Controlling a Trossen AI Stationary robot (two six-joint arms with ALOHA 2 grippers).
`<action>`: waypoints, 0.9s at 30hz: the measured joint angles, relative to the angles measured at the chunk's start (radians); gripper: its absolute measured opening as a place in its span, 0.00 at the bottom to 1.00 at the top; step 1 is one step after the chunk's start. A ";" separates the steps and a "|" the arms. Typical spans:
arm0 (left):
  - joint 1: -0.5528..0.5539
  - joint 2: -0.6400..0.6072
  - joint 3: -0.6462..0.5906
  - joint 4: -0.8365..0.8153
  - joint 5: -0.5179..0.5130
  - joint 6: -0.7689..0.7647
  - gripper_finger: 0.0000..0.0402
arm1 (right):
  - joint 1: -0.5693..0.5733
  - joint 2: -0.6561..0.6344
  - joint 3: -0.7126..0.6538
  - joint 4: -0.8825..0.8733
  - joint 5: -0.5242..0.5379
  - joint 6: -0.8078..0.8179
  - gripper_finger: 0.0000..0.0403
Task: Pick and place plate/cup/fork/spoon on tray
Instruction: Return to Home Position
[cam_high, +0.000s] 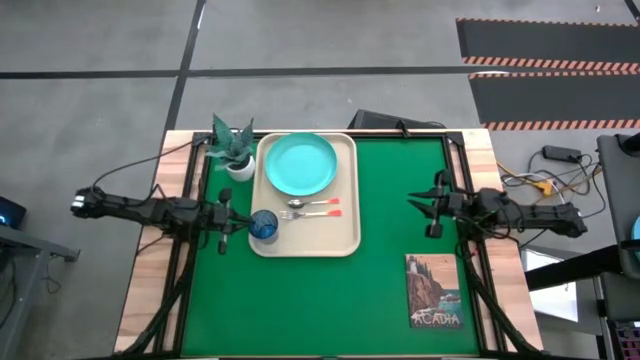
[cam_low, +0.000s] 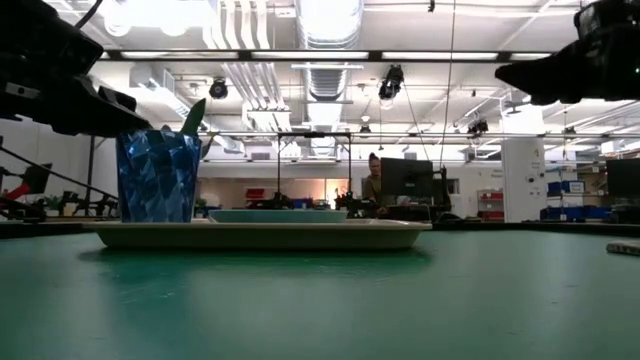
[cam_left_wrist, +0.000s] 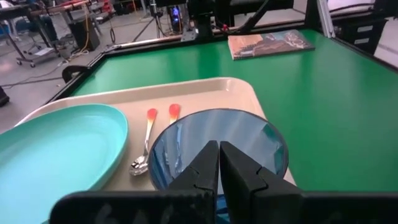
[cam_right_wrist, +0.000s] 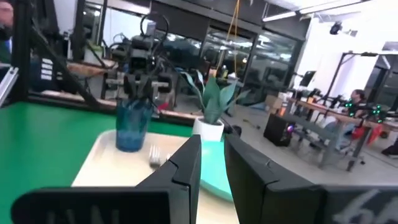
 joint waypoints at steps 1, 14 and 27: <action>0.000 0.006 -0.001 0.006 0.000 0.000 0.00 | 0.000 0.003 0.001 0.001 0.000 0.003 0.16; 0.000 0.030 -0.004 0.025 0.000 0.000 0.00 | 0.000 0.002 0.000 -0.020 0.142 -0.060 0.16; 0.000 0.045 -0.004 0.026 0.000 0.000 0.00 | 0.000 0.013 0.000 -0.022 0.148 0.200 0.16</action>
